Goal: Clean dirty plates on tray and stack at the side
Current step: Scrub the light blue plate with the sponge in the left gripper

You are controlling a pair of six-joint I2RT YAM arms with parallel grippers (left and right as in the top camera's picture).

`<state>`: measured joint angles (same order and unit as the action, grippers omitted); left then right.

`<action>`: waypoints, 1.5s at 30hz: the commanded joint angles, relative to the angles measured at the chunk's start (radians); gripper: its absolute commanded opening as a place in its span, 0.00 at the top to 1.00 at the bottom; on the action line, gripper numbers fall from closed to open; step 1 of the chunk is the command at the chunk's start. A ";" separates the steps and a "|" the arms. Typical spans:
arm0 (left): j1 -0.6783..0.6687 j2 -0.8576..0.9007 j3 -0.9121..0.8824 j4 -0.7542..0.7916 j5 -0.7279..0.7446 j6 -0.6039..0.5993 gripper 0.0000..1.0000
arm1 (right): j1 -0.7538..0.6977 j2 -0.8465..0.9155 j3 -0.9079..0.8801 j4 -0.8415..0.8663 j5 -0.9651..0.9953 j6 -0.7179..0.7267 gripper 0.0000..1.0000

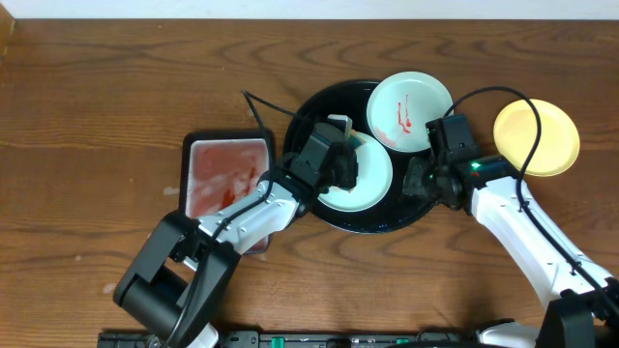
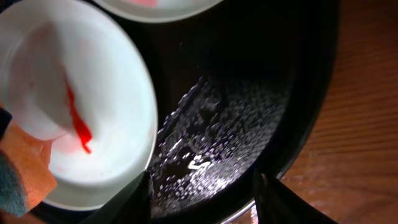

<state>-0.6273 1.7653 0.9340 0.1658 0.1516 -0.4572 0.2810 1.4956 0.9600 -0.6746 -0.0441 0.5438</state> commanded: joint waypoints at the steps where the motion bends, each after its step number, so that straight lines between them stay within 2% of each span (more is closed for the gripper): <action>1: 0.002 0.006 0.034 0.021 -0.002 -0.058 0.93 | -0.002 0.037 0.008 0.025 0.024 0.002 0.53; 6: 0.002 0.027 0.034 0.035 -0.002 -0.106 0.93 | -0.003 0.098 0.008 0.100 -0.020 0.028 0.56; 13: 0.002 0.030 0.033 0.049 -0.002 -0.112 0.92 | 0.001 0.195 0.008 0.202 -0.086 0.039 0.57; 20: 0.002 0.030 0.033 0.023 -0.002 -0.174 0.93 | 0.027 0.273 0.008 0.278 -0.114 0.043 0.64; 22: 0.000 0.031 0.033 0.015 -0.002 -0.183 0.93 | 0.035 0.292 0.008 0.296 -0.118 0.047 0.71; 24: -0.008 0.031 0.032 0.010 -0.002 -0.185 0.93 | 0.042 0.312 0.008 0.309 -0.119 0.063 0.90; 26: -0.019 0.031 0.032 0.002 -0.002 -0.185 0.92 | 0.047 0.328 0.008 0.319 -0.122 0.077 0.99; 35: -0.048 0.054 0.032 -0.068 -0.006 -0.185 0.93 | 0.050 0.342 0.008 0.331 -0.156 0.089 0.99; 45: -0.044 0.150 0.032 0.023 -0.005 -0.219 0.93 | 0.075 0.342 0.008 0.330 -0.167 0.087 0.99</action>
<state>-0.6769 1.8763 0.9405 0.1581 0.1524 -0.6624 0.3210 1.8046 0.9630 -0.3424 -0.1921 0.6209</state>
